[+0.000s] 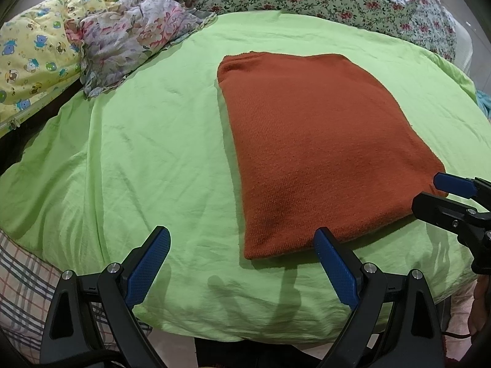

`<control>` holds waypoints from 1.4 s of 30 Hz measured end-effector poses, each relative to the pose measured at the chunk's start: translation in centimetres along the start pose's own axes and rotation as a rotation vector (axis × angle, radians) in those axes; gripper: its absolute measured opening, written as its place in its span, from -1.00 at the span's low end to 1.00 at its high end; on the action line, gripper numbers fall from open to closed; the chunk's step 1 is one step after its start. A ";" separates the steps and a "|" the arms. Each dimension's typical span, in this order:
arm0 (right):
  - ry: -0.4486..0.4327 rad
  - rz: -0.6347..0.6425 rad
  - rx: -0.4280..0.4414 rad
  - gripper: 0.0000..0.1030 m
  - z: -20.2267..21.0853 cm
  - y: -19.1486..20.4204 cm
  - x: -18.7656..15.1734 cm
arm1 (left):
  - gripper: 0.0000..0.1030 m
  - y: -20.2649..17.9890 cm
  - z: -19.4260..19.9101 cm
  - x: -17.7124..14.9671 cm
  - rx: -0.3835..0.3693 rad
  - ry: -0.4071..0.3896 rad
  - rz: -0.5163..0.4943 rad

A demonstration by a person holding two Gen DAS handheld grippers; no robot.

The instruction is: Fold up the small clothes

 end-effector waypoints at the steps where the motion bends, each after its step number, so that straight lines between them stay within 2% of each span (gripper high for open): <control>1: 0.000 0.000 0.000 0.73 0.0 -0.1 0.0 | 0.84 0.0 0.0 0.0 0.001 0.000 0.000; 42: 0.002 0.000 0.006 0.73 0.1 -0.4 0.2 | 0.84 -0.1 -0.2 -0.2 -0.002 0.007 0.007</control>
Point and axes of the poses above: each gripper's, at about its wrist camera, not at the fingertips, and z roughly against the way its jaws point, y to its left, x to its top, the point moved 3 cm from there along -z, roughly the way its jaws point, and after that the axes turned 3 degrees about -x, right-handed, at the moved point
